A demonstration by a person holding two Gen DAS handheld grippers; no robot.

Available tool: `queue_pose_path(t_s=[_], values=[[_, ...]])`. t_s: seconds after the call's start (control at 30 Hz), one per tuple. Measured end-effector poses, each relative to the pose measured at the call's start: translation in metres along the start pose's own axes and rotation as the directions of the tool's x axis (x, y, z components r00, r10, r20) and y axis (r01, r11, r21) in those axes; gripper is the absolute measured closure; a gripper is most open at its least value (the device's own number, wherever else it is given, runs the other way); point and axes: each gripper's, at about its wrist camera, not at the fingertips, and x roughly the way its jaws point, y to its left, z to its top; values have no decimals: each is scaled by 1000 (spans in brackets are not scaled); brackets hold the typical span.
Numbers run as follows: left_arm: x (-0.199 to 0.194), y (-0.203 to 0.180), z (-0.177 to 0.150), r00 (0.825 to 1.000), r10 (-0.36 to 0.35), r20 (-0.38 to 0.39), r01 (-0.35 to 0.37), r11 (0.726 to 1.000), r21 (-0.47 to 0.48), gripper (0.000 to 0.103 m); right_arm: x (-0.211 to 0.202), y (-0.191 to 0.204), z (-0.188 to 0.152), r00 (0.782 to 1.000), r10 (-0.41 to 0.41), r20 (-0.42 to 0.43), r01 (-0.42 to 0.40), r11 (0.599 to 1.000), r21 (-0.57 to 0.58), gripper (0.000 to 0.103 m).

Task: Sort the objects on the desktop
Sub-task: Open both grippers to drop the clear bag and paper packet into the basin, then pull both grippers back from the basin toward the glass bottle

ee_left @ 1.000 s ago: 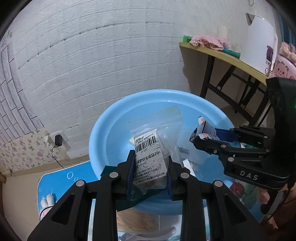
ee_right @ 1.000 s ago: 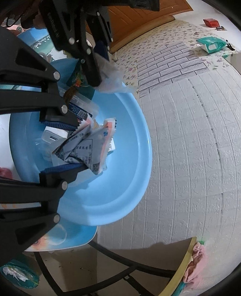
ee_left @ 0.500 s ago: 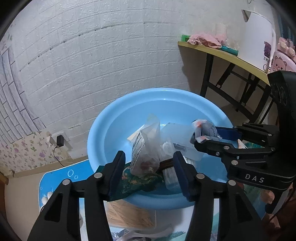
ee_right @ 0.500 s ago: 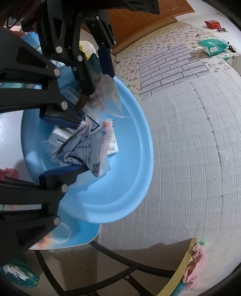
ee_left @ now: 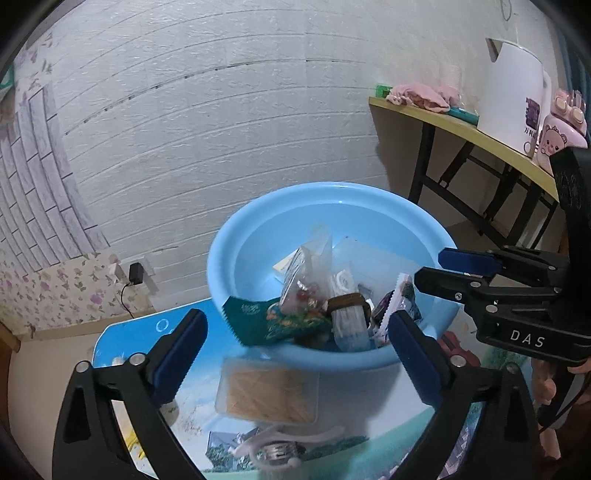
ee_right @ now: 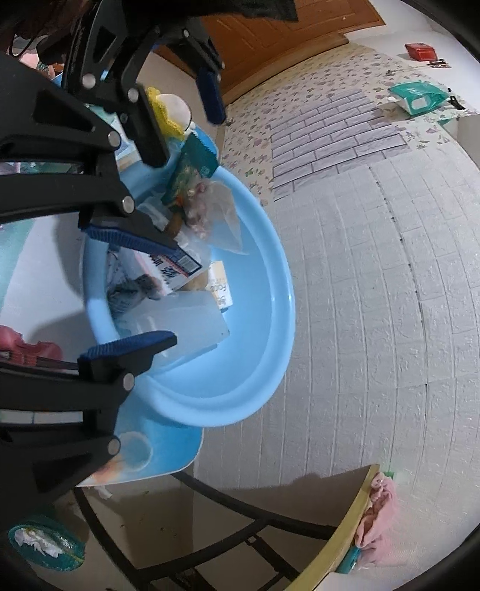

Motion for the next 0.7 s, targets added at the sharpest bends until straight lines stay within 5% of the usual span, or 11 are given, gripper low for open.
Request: queue_pose_path(t_s=[0.3, 0.4, 0.7], values=[[-21, 14, -23, 997, 73, 23, -72, 996, -58, 0, -17, 16, -15, 998, -57, -6, 57, 998, 2, 59], [-28, 18, -30, 996, 85, 34, -83, 995, -58, 0, -21, 23, -19, 997, -72, -7, 72, 997, 4, 32], [-52, 38, -58, 993, 111, 42, -107, 991, -74, 0, -36, 38, -30, 999, -55, 1, 55, 998, 2, 32]])
